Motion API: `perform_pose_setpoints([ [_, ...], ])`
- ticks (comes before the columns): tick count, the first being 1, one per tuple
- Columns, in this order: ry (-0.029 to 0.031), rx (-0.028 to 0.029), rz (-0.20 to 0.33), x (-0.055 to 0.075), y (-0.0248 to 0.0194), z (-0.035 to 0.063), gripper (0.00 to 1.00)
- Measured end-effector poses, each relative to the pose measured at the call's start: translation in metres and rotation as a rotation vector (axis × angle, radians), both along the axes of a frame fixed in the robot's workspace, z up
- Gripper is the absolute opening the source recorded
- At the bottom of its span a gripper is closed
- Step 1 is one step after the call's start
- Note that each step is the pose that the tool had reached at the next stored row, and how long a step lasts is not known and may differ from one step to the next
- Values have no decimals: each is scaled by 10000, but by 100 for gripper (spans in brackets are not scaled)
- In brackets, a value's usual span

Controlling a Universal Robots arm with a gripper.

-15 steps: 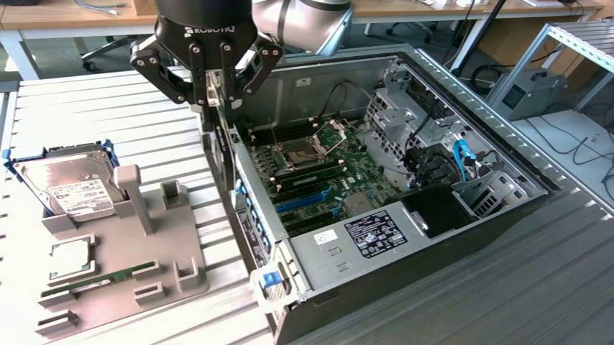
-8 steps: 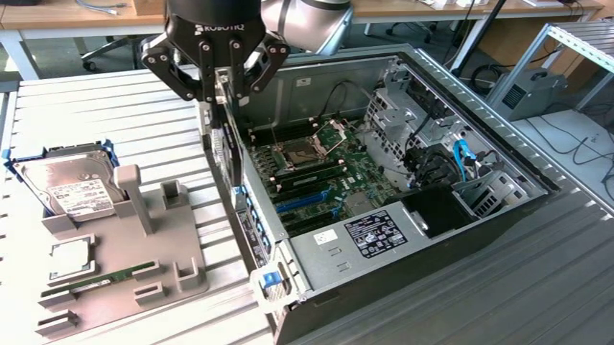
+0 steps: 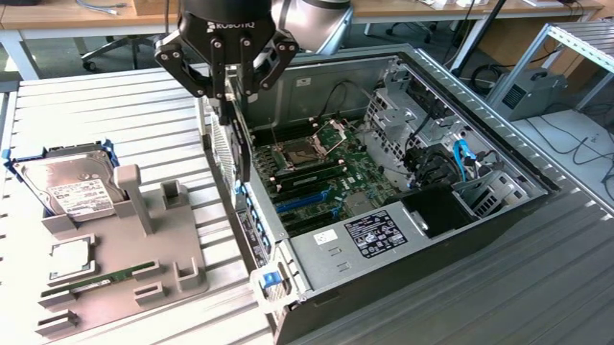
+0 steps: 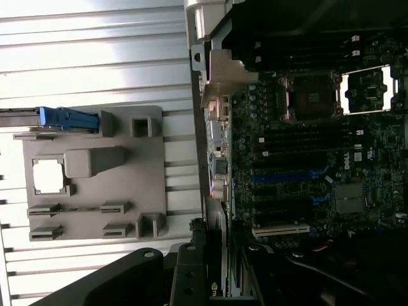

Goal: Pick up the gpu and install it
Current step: 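Pick up the gpu and move the gpu toward the slot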

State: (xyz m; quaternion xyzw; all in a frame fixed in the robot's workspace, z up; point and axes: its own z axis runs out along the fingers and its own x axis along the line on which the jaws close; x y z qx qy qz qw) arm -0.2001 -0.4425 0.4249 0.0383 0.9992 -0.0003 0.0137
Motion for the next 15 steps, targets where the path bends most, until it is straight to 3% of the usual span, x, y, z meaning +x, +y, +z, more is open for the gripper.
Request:
perform_pose_setpoints([
  [15, -1, -5, 0, 153, 7, -2, 26],
])
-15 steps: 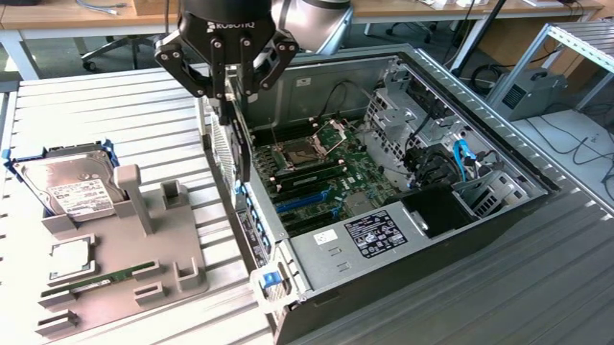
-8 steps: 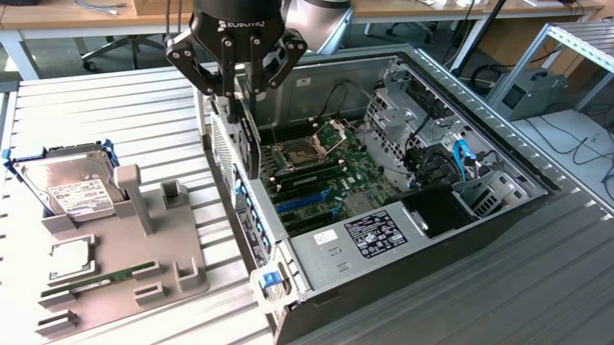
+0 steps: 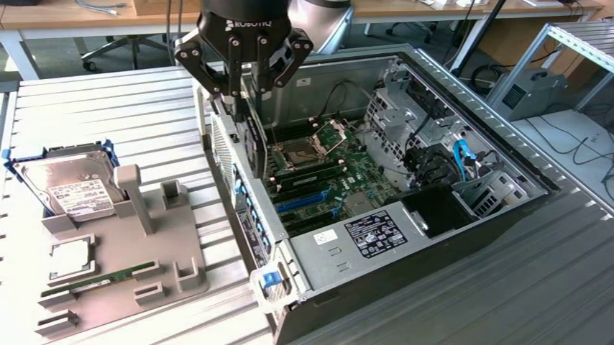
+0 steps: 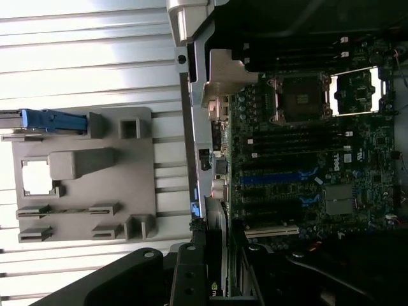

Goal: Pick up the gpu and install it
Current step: 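Pick up the gpu and move the gpu toward the slot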

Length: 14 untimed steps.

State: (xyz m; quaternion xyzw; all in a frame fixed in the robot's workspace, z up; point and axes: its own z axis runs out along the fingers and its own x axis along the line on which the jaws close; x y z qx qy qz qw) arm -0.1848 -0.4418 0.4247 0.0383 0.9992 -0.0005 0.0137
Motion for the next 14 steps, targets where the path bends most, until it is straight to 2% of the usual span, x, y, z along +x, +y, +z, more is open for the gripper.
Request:
perform_pose_setpoints([
  [14, 1, -1, 0, 101, 0, -1, 26],
])
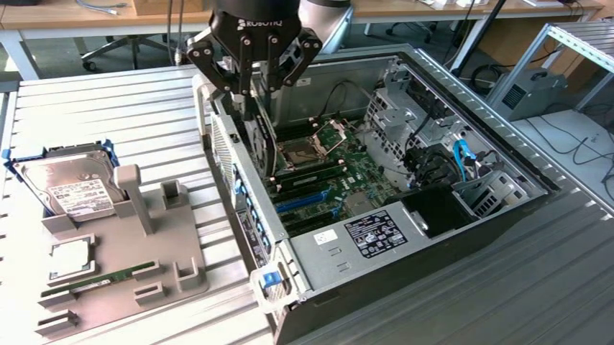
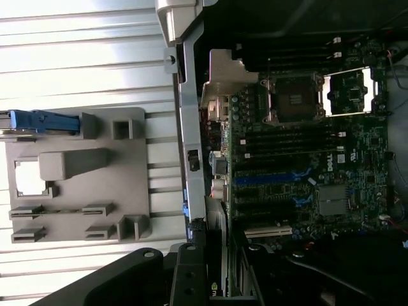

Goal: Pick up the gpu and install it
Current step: 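Pick up the gpu and move the gpu toward the slot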

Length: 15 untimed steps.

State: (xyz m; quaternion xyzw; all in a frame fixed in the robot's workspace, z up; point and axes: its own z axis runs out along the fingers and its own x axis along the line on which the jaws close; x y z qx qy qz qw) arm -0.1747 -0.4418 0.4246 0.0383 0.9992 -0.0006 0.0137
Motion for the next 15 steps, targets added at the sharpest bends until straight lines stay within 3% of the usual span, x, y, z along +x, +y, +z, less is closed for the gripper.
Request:
perform_pose_setpoints([
  [15, 0, 0, 0, 112, 0, -2, 26],
])
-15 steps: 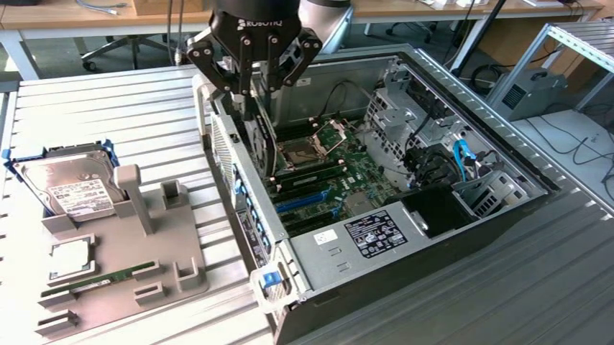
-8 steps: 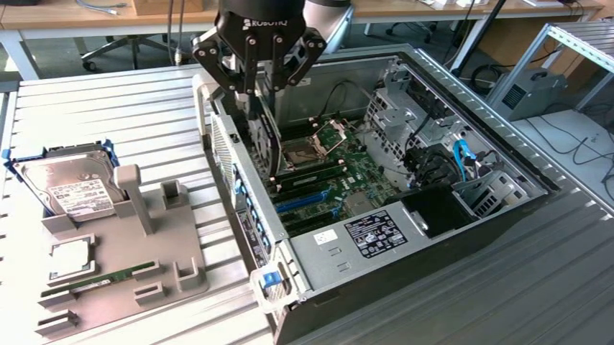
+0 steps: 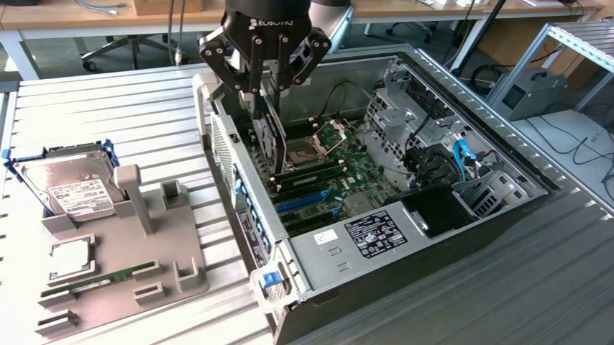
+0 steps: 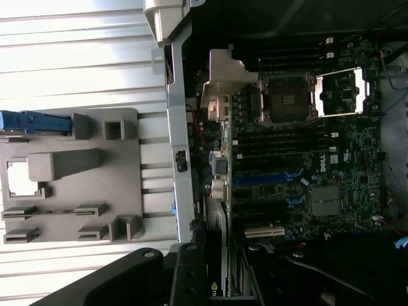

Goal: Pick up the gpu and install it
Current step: 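Pick up the gpu and move the gpu toward the slot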

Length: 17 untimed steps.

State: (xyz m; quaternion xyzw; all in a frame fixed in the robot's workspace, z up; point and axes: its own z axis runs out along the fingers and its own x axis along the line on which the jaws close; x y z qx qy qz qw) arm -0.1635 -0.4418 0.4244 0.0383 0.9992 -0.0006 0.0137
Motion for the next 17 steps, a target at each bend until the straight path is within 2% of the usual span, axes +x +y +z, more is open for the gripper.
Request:
perform_pose_setpoints([
  [8, 0, -4, 0, 45, 0, -18, 26],
  [17, 0, -8, 0, 82, 0, -102, 26],
])
